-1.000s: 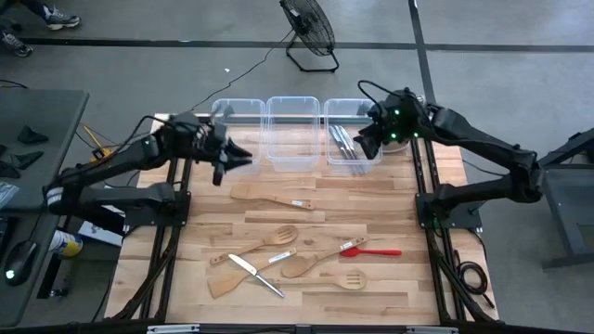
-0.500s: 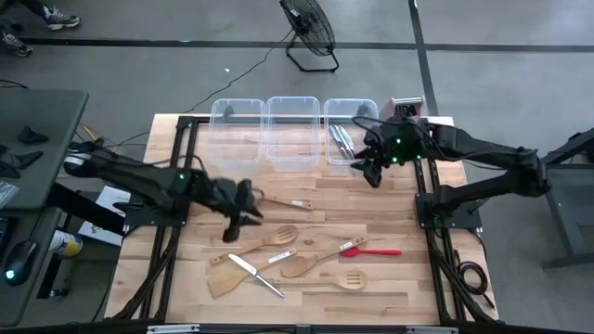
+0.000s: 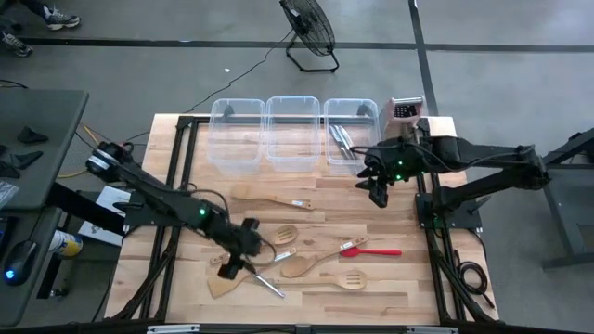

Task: Pick & Place Kitchen Items
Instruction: Put the table knife into the right transparent bin

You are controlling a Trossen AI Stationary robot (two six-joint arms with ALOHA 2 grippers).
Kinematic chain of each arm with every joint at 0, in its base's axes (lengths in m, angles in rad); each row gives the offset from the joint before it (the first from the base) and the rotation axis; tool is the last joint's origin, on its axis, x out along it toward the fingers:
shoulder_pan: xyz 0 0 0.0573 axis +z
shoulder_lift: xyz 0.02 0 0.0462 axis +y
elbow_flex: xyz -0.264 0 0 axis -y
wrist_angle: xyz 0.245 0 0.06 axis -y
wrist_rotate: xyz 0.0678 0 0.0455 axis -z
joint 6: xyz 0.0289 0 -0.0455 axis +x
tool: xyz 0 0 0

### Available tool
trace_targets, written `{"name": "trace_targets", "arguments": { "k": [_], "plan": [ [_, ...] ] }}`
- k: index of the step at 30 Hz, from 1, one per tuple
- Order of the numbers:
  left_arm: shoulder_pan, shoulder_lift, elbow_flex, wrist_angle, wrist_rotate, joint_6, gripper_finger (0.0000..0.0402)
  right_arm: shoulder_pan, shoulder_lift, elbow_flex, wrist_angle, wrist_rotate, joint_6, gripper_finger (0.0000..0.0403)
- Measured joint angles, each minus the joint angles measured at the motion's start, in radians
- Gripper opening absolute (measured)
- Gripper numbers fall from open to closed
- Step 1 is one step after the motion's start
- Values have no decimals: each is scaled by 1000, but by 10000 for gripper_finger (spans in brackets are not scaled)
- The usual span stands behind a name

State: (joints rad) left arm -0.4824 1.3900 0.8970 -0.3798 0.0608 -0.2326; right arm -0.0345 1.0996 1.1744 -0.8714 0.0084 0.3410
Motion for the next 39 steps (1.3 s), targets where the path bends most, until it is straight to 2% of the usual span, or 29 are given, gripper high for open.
{"name": "trace_targets", "arguments": {
  "k": [6, 13, 18, 25, 32, 39],
  "plan": [
    [-45, 165, 157, -183, -63, 69, 223, 45, 0, 0, -3, 41, 32, 146],
    [-51, 343, 299, -225, -27, 71, 223, 77, 0, 0, -4, 78, 55, 146],
    [-57, 429, 341, -237, 34, 74, 223, 92, 0, 0, -8, 79, 59, 146],
    [-113, 482, 337, -244, 30, 71, 223, 101, 0, 0, -10, 79, 62, 146],
    [-142, 494, 337, -242, -94, 69, 223, 101, 0, 0, -9, 72, 74, 146],
    [-140, 494, 337, -249, -95, 71, 217, 101, 0, 0, -9, 71, 77, 146]
  ]
}}
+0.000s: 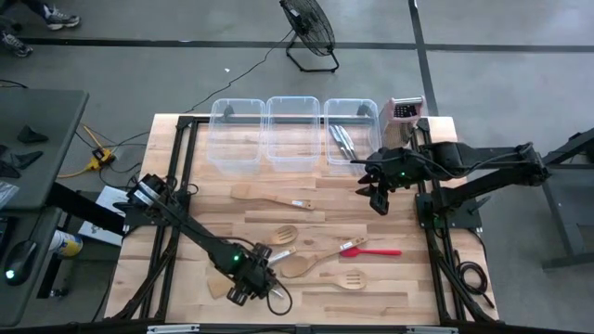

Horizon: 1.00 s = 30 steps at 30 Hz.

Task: Pick & Place Kitchen Items
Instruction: Put the table knife into the right transparent bin

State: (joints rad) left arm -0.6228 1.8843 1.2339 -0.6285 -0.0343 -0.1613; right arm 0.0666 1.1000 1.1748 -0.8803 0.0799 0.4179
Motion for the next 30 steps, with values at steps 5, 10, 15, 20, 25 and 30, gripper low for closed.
{"name": "trace_targets", "arguments": {
  "k": [5, 10, 15, 20, 25, 30],
  "plan": [
    [1, 0, 0, 1, 0, 27, 184, 0, 0, 0, 0, 0, 0, 146],
    [1, 0, 0, 8, 0, 41, 161, 0, 0, 0, 0, 0, 0, 146],
    [1, 4, -1, 9, 18, 58, 160, 0, 0, 0, 0, 0, 0, 146],
    [1, 40, 3, 25, 29, 54, 160, 0, 0, 0, 0, -1, 0, 146],
    [0, 46, 3, 21, 24, 53, 158, 0, 0, 0, -1, -2, 0, 146],
    [1, 48, 3, 5, 19, 59, 130, 0, 0, 0, -1, -2, 0, 146]
  ]
}}
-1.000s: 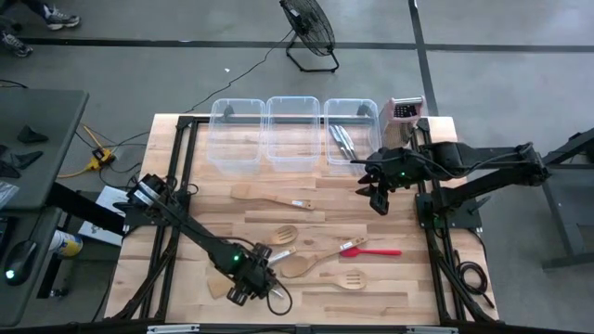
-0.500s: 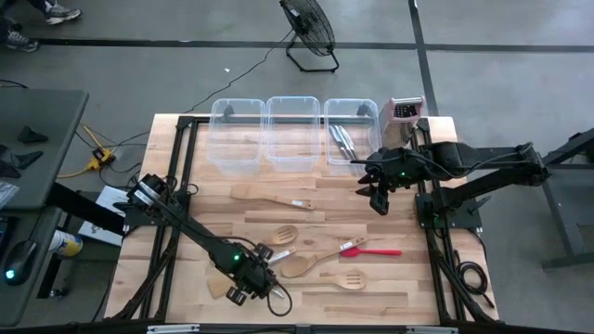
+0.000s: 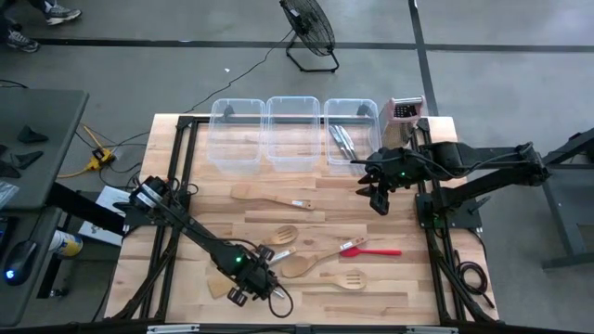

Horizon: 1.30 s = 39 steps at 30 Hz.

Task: Pick & Place Kitchen Items
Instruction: Put the table knife into the right transparent bin

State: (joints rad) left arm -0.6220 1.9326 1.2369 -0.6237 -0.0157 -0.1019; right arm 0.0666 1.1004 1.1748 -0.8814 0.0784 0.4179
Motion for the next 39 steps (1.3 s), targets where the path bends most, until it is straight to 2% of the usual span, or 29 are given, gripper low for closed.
{"name": "trace_targets", "arguments": {
  "k": [11, 20, 32, 39],
  "plan": [
    [1, 55, 0, -19, 35, -34, 37, 0, 0, 0, 0, -5, 7, 146],
    [1, 54, -1, -21, 40, -92, 35, 0, 0, 0, 0, -6, 7, 146],
    [0, -15, -6, -15, 43, -186, 35, 0, 0, 0, 0, -9, 5, 146],
    [-2, -68, 37, -104, 53, -218, 35, 0, 0, 0, 0, -10, 4, 146]
  ]
}}
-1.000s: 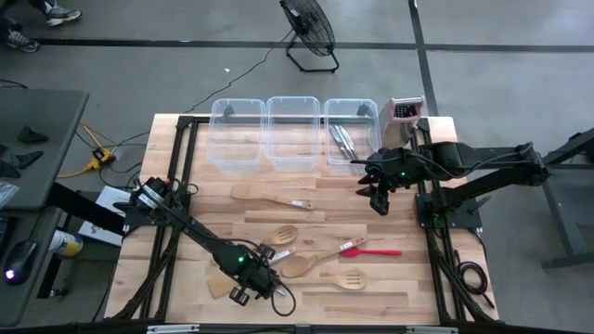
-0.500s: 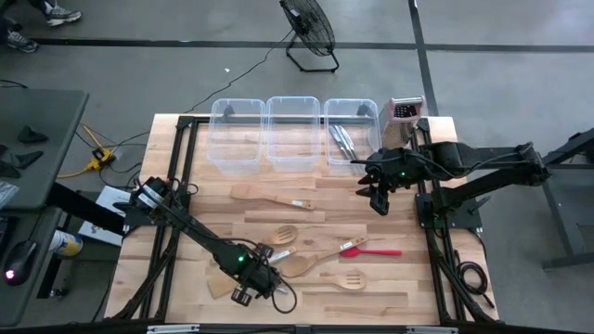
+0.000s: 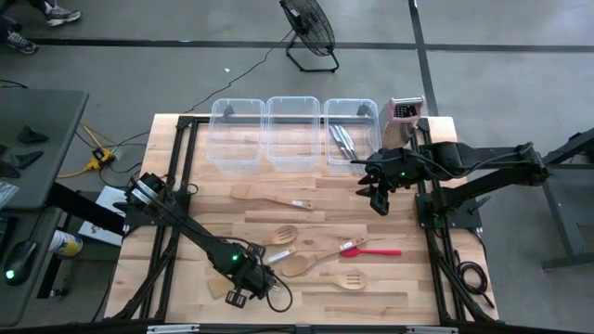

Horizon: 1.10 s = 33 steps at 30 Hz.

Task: Pick & Place Kitchen Items
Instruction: Put the table knife into the right transparent bin

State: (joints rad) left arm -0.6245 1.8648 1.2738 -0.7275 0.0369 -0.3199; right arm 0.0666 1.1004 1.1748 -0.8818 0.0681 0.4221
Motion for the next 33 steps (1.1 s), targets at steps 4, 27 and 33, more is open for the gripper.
{"name": "trace_targets", "arguments": {
  "k": [4, 27, 33],
  "plan": [
    [2, -21, 63, -62, -7, 9, 35, 0, 0, 0, -1, 0, -2, 146],
    [291, -282, 303, -106, -465, 160, 35, 0, 0, 0, 126, 1, -110, 146],
    [368, -302, 304, 29, -463, 221, 35, 0, 0, 0, 193, -29, -148, 146]
  ]
}}
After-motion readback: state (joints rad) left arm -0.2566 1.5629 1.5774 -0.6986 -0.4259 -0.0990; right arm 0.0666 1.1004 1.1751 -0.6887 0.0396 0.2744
